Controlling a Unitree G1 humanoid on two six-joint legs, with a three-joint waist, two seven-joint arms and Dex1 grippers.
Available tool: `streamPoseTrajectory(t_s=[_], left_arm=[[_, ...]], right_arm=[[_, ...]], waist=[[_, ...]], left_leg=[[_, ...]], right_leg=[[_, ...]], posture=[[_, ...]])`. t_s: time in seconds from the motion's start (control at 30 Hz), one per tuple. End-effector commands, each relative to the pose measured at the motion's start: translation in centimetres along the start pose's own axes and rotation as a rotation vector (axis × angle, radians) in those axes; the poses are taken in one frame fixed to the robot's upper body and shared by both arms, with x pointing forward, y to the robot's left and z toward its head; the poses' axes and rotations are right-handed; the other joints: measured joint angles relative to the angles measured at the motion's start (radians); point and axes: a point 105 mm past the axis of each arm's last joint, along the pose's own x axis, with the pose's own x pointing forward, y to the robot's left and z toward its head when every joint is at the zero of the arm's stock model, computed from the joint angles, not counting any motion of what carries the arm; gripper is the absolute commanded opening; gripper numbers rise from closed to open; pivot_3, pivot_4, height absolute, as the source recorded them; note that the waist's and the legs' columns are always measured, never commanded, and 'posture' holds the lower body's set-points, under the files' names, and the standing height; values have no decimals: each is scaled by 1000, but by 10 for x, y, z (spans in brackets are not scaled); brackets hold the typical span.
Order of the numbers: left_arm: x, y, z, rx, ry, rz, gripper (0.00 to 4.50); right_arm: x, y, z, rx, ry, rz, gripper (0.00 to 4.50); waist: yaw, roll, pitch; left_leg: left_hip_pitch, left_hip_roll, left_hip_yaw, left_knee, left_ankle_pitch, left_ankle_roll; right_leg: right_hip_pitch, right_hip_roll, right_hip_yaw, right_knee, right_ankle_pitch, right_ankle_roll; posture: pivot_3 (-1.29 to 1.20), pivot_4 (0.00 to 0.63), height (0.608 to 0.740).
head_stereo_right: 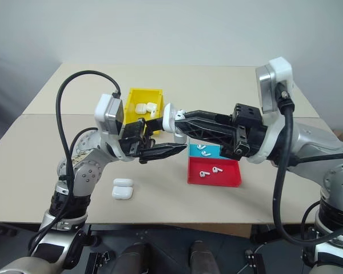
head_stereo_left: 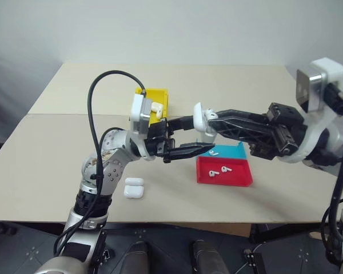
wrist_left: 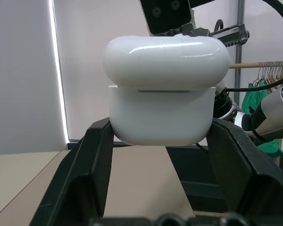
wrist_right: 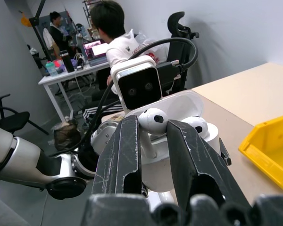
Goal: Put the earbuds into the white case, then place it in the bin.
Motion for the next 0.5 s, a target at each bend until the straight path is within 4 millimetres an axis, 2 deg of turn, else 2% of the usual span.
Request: streamPoseTrajectory(t_s=[0.03, 0.27, 0.5], left_arm=[[6, -7, 12, 41, -32, -36, 2721], [5, -5, 12, 42, -32, -29, 2721], [1, -3, 10, 43, -15, -13, 2721]], right_arm=[[1, 6, 2, -52, 0, 7, 1361], [-2, 7, 4, -79, 3, 3, 3704], [-11, 9, 11, -170, -3, 1, 3704]], waist=[[0, 0, 0], [0, 0, 0], [2, 0, 0]], left_leg=[[0, 0, 0, 0, 0, 0], [0, 0, 0, 0, 0, 0], [0, 0, 0, 0, 0, 0]], right_leg=[[0, 0, 0, 0, 0, 0], [0, 0, 0, 0, 0, 0], [0, 0, 0, -1, -1, -2]], posture=[[0, 150, 740], [0, 150, 740], [0, 150, 740]])
